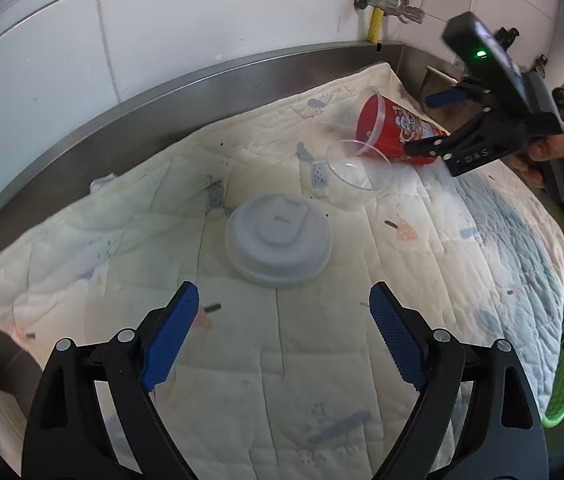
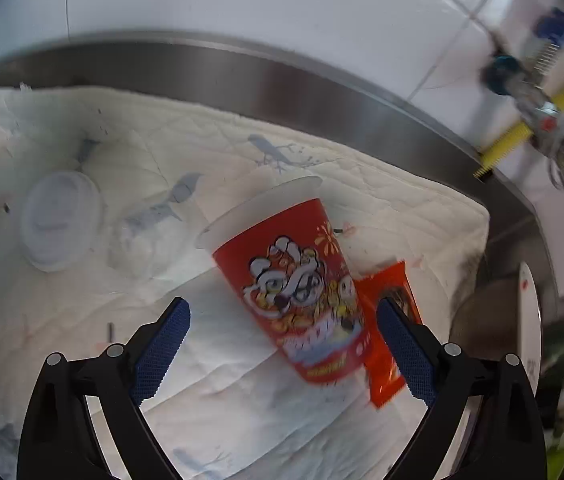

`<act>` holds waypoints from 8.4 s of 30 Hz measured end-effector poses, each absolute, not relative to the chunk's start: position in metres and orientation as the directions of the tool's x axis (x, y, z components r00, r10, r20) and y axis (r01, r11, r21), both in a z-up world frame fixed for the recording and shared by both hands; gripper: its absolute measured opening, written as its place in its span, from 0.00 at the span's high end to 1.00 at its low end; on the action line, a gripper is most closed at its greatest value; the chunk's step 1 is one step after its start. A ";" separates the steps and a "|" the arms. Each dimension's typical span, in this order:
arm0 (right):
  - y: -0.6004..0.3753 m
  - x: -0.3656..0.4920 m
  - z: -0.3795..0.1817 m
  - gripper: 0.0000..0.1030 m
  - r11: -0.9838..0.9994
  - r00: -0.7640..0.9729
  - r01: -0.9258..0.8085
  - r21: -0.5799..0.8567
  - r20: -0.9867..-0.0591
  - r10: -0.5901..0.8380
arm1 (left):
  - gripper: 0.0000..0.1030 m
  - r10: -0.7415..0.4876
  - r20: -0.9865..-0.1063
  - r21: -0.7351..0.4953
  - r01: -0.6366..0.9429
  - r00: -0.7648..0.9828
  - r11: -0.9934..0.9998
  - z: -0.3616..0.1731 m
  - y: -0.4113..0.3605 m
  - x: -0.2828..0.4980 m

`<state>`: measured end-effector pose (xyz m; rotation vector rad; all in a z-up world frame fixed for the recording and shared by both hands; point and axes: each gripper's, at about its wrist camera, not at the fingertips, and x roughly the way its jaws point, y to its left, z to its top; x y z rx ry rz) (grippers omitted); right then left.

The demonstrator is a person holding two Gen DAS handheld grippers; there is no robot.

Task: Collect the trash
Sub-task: 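Grasp the red cup with the right tool while the left tool moves to the clear lid, then carry the red cup and clear lid to the basket and release both, then move both tools back over the mat toward the remaining trash, then grasp the orange Ovaltine wrapper with the right tool while the left tool grasps the white lid, then carry the wrapper and white lid to the green basket and release both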

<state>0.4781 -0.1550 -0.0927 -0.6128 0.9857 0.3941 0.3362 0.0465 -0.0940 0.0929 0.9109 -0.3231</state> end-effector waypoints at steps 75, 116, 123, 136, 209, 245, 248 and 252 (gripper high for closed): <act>-0.401 -0.004 -0.160 0.29 0.846 0.308 0.531 0.043 -0.940 -0.145 | 0.43 -0.578 -0.731 -0.102 0.779 0.363 0.618 -0.056 -0.163 0.237; -0.384 -0.067 -0.086 0.14 0.879 0.532 0.457 0.139 -0.835 -0.144 | 0.13 -0.542 -0.785 -0.119 0.786 0.300 0.607 -0.077 -0.244 0.145; -0.360 0.000 -0.079 0.14 0.939 0.569 0.323 0.120 -0.817 -0.091 | 0.13 -0.496 -0.770 -0.120 0.673 0.400 0.729 -0.065 -0.166 0.182; -0.311 0.150 -0.064 0.14 0.996 0.610 0.052 0.075 -0.792 0.028 | 0.11 -0.368 -0.776 -0.111 0.464 0.511 0.879 -0.068 -0.044 0.238; -0.297 0.554 -0.131 0.41 0.975 0.392 -0.178 0.135 -0.899 0.196 | 0.09 -0.264 -0.793 -0.130 0.270 0.549 0.954 -0.107 0.051 0.382; -0.284 0.167 -0.068 0.41 0.979 0.606 0.101 0.175 -0.792 0.079 | 0.12 -0.240 -0.828 -0.014 0.409 0.507 0.912 -0.117 0.006 0.389; -0.301 0.134 -0.067 0.41 0.974 0.599 0.164 0.156 -0.800 0.027 | 0.12 -0.282 -0.803 -0.035 0.431 0.525 0.902 -0.096 0.000 0.364; -0.333 0.093 -0.075 0.41 0.953 0.567 0.272 0.132 -0.822 -0.048 | 0.12 -0.346 -0.769 -0.061 0.478 0.537 0.876 -0.071 -0.017 0.326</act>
